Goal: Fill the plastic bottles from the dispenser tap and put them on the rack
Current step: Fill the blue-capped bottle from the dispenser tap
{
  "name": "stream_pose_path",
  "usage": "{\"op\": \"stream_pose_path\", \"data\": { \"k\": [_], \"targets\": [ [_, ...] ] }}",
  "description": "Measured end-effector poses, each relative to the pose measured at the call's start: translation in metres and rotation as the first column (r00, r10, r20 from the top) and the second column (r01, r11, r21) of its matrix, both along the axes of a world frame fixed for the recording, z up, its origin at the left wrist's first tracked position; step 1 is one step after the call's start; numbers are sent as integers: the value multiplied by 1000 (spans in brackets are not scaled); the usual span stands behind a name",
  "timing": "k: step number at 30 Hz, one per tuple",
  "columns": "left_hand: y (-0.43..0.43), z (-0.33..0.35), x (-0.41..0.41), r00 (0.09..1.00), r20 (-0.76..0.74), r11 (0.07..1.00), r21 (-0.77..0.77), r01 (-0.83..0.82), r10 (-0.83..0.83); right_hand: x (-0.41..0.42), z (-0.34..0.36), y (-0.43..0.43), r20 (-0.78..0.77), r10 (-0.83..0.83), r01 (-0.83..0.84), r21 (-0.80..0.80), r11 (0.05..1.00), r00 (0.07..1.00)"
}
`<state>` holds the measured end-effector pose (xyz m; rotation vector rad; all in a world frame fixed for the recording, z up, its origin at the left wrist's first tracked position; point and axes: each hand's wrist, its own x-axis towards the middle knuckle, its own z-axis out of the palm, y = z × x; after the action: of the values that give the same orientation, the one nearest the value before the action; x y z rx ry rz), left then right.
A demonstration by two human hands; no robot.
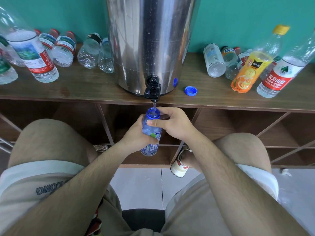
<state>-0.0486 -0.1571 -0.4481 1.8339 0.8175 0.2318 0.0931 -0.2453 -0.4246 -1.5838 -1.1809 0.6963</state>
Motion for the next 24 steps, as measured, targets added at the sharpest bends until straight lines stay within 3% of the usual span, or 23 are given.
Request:
{"op": "stream_pose_path", "data": {
  "k": [9, 24],
  "targets": [
    [3, -6, 2, 1000, -7, 999, 38, 4, -4, -1, 1, 0, 7, -3, 3, -8, 1000, 1000],
    [6, -13, 1, 999, 36, 999, -35, -3, 4, -3, 3, -1, -11, -10, 10, -5, 1000, 1000]
  ]
}}
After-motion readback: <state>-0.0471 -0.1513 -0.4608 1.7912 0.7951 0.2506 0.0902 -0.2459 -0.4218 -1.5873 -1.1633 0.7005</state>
